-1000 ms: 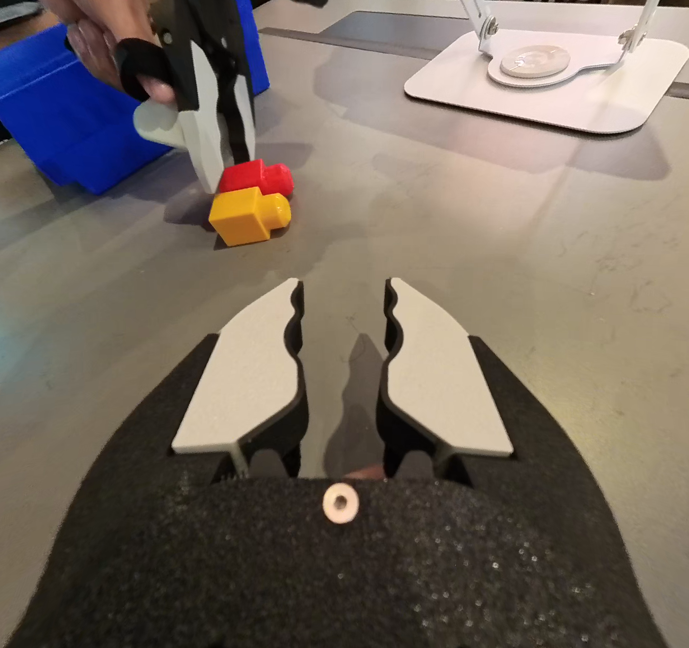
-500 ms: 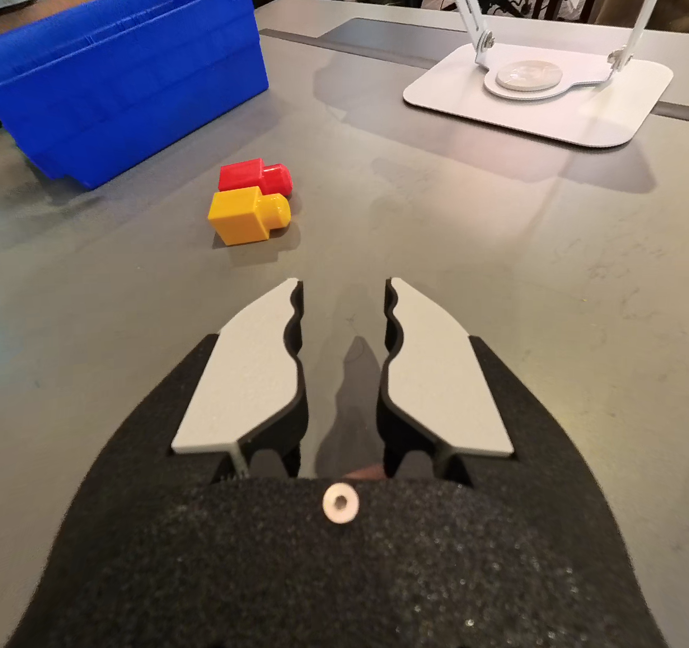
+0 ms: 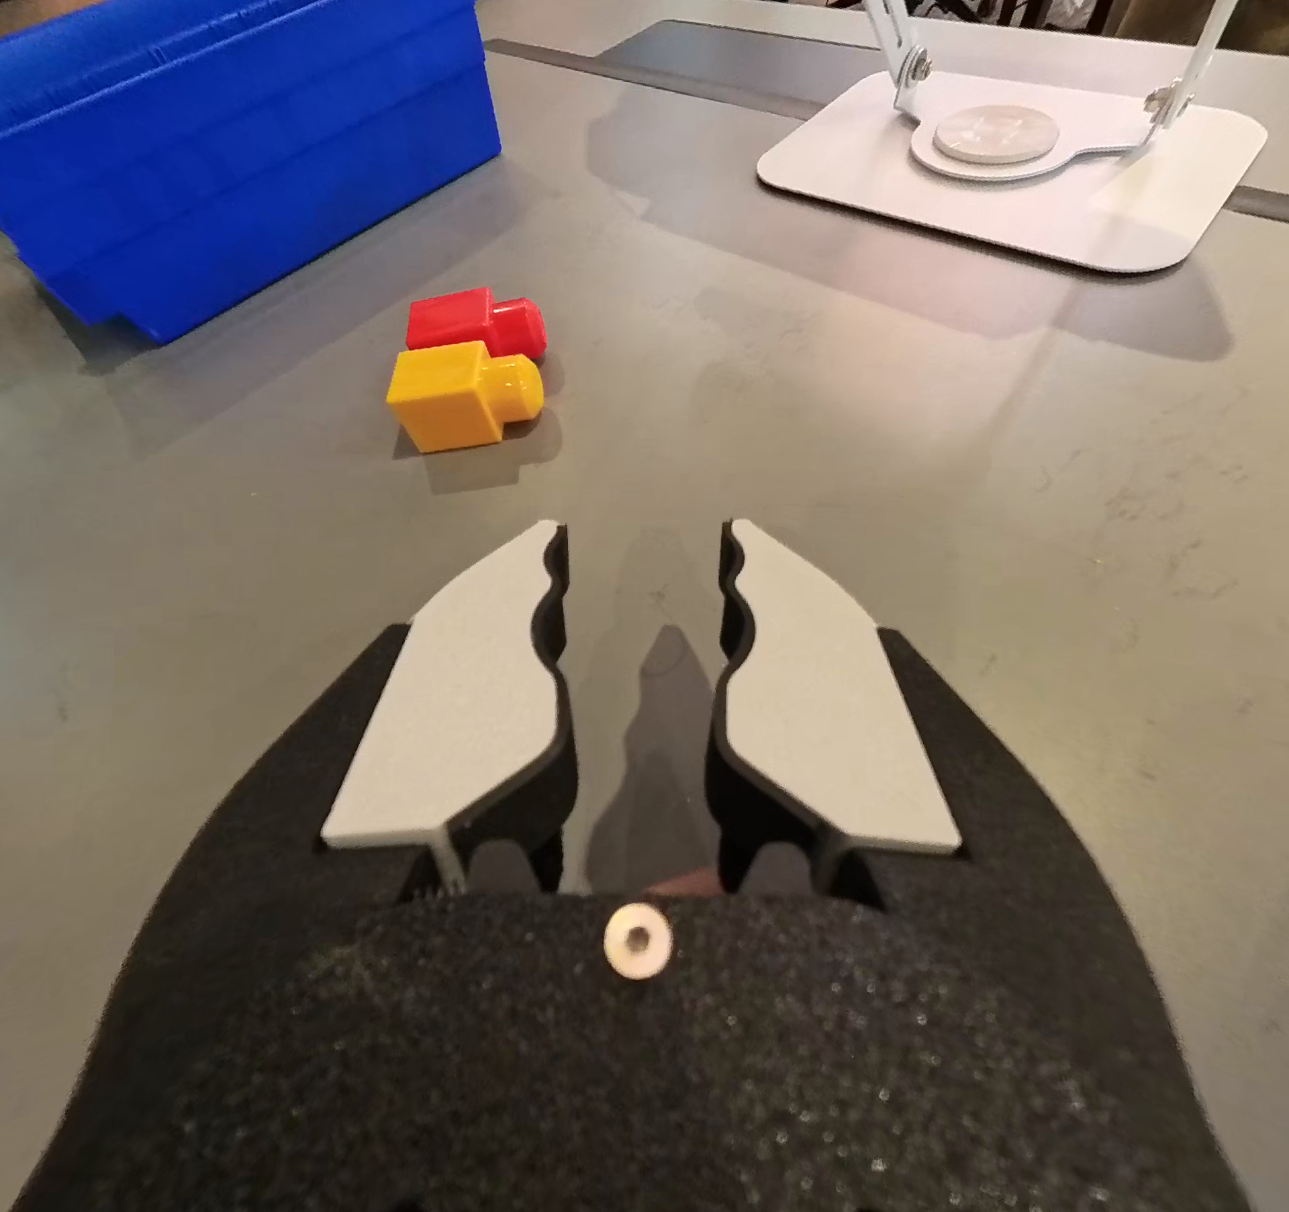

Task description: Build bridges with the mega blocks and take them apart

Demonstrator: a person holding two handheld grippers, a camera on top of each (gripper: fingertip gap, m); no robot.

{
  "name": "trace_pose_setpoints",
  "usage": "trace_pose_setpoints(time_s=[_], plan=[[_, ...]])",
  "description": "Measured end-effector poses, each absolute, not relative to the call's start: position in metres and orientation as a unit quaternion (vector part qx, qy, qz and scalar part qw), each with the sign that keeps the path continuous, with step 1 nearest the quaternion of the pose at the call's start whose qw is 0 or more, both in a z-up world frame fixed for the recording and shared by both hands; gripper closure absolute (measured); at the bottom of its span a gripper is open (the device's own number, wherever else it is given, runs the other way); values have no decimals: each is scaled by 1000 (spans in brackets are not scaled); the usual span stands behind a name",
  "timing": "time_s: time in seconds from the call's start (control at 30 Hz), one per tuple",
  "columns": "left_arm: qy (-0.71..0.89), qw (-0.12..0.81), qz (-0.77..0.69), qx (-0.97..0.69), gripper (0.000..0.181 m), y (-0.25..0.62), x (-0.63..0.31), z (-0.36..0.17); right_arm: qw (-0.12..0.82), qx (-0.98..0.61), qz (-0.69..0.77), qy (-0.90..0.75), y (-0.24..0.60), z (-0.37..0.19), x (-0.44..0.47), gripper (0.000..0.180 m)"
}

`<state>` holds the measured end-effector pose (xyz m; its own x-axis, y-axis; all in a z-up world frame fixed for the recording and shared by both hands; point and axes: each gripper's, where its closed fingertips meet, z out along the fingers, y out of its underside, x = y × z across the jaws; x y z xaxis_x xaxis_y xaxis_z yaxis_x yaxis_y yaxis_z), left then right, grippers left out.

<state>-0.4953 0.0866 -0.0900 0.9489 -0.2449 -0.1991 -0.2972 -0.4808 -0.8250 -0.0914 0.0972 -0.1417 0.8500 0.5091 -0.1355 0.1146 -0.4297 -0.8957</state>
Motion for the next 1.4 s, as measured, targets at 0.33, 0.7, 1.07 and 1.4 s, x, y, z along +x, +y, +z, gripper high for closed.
trace_pose_setpoints(time_s=[0.33,0.7,1.07,1.4], plan=[[112,434,-12,-894,123,169,-518,-101,494,-824,205,-187,98,-143,-92,139],[71,318,15,-945,177,242,-532,-150,499,-821,203,-190,97,-141,-92,139],[156,394,-11,-906,178,225,-504,-111,499,-821,204,-190,97,-141,-92,138],[393,450,-134,-791,178,188,-327,-18,499,-820,210,-184,97,-141,-91,139]])
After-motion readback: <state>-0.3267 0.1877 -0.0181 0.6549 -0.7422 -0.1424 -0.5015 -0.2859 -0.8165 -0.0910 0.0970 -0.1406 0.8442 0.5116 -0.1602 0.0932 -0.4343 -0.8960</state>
